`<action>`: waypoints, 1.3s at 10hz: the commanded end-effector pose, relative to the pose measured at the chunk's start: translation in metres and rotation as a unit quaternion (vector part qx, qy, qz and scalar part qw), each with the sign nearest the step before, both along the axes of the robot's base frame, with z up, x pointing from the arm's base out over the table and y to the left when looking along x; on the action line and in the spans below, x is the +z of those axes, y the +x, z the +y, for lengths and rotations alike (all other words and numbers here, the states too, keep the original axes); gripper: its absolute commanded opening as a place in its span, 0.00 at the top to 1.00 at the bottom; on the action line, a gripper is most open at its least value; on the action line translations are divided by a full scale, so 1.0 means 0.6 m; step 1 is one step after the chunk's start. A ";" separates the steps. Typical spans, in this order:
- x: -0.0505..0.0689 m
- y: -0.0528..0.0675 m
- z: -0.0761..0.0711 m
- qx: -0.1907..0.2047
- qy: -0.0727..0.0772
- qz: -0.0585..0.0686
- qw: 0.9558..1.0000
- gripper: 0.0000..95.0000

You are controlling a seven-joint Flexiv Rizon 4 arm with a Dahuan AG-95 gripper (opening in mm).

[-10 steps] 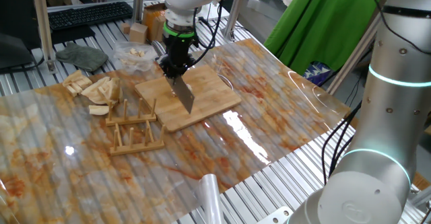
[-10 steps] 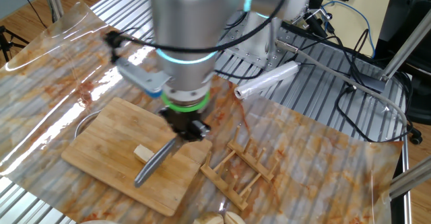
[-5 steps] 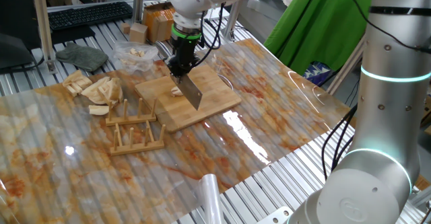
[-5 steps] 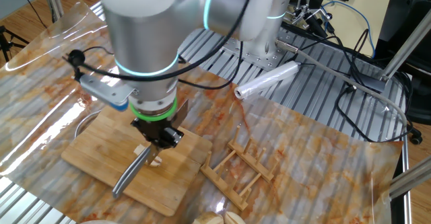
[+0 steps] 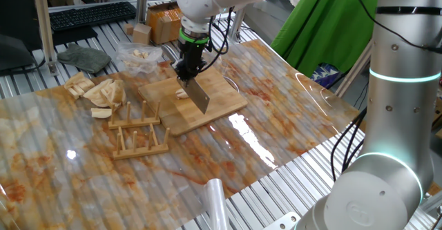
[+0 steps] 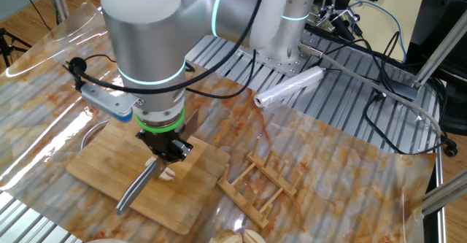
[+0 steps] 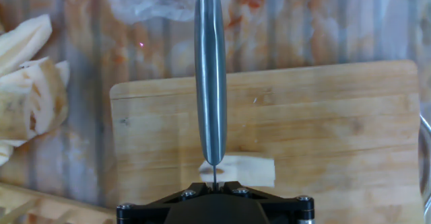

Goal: Slice the lotus root

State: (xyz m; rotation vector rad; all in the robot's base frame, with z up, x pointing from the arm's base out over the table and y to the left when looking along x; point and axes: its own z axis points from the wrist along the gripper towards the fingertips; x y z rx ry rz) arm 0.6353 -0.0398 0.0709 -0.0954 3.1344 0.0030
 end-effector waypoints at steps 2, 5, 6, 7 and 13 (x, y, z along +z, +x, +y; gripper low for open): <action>0.006 0.023 -0.049 0.018 0.002 0.010 1.000 1.00; 0.011 0.033 -0.083 0.024 0.000 0.011 1.000 1.00; 0.013 0.035 -0.092 0.028 0.000 0.012 1.000 1.00; 0.013 0.036 -0.095 0.029 0.002 0.012 1.000 1.00; -0.004 0.017 -0.027 -0.007 0.012 0.008 1.000 1.00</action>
